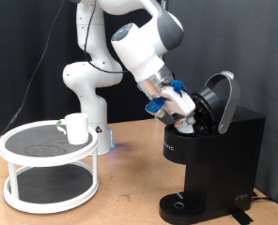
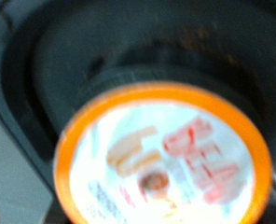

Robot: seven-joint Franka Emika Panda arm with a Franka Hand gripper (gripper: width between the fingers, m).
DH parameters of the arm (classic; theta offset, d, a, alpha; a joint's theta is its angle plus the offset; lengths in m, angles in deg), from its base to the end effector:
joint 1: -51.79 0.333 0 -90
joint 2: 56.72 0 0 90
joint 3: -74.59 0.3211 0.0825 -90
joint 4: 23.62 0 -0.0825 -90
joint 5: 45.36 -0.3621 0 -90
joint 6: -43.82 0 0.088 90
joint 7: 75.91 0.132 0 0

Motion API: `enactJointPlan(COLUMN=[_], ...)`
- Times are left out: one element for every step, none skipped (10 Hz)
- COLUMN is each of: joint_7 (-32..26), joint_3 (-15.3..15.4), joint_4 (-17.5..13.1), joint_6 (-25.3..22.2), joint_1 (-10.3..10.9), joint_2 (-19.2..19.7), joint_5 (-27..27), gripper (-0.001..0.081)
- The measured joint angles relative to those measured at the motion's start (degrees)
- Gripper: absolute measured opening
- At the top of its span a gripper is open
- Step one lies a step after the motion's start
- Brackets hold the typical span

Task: Make a cup of coffee with the keurig machine

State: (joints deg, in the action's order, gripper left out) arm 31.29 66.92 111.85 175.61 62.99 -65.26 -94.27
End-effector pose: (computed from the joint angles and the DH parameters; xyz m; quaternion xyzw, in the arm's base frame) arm 0.4773 0.0589 0.3980 -0.3538 0.8749 0.2507 0.2159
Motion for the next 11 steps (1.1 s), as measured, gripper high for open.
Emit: enactJointPlan(joint_7=[-0.31,-0.30,0.25,1.33,2.54,3.34,3.51,3.53,3.53,3.41,2.99], joint_3=[-0.68,-1.11,-1.13,-1.04,-0.85,-0.57,-0.36,-0.17,-0.01,0.13,0.23], joint_4=[-0.22,-0.22,-0.03,0.31,0.60,0.99,1.47,1.86,2.05,2.09,2.09], joint_6=[-3.25,-5.37,-6.08,-6.02,-5.66,-4.81,-3.94,-3.34,-3.20,-3.21,-3.32], joint_1=[-0.20,-0.39,-0.53,-0.54,-0.54,-0.53,-0.51,-0.49,-0.44,-0.32,-0.08], joint_2=[-1.16,-2.39,-3.26,-3.67,-3.72,-3.67,-3.52,-3.25,-2.96,-2.68,-2.31], joint_5=[-0.17,0.16,1.37,2.90,4.16,4.80,4.94,4.95,4.74,3.99,2.90], gripper=[0.0733,0.0733,0.0734,0.0734,0.0734,0.0734,0.0734,0.0734,0.0734,0.0734,0.0734])
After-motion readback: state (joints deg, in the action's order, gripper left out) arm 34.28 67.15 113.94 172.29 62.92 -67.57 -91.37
